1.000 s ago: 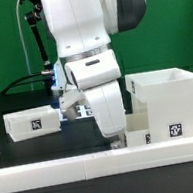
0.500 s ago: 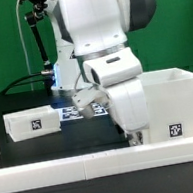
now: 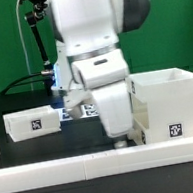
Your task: Assemble drawer
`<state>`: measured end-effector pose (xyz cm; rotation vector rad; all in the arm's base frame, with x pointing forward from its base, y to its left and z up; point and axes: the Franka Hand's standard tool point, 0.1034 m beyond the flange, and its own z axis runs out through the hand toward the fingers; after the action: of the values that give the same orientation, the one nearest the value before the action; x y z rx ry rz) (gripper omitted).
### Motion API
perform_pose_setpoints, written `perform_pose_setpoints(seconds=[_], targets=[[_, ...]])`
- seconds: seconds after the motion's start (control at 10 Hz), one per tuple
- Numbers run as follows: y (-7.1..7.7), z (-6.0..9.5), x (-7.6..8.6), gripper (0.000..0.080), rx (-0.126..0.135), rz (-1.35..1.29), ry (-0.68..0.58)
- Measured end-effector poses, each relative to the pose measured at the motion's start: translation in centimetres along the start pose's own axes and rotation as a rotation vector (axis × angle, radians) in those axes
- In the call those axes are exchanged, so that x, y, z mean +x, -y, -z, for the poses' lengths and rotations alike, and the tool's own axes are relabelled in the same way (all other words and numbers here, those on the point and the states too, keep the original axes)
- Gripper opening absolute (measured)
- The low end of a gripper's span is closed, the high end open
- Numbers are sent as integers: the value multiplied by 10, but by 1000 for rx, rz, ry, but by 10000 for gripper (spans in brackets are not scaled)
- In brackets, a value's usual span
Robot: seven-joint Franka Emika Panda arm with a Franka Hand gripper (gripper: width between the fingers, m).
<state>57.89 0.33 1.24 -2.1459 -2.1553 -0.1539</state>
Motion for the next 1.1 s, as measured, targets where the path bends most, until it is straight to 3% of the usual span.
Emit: perform_pose_setpoints(seconds=[0.2, 0.5, 0.6, 0.8, 1.1], targets=[[0, 12, -28, 648, -21, -43, 15], [33, 32, -47, 648, -63, -109, 39], [45, 40, -52, 648, -121, -143, 49], [67, 47, -57, 648, -125, -165, 60], [71, 49, -60, 649, -122, -191, 60]])
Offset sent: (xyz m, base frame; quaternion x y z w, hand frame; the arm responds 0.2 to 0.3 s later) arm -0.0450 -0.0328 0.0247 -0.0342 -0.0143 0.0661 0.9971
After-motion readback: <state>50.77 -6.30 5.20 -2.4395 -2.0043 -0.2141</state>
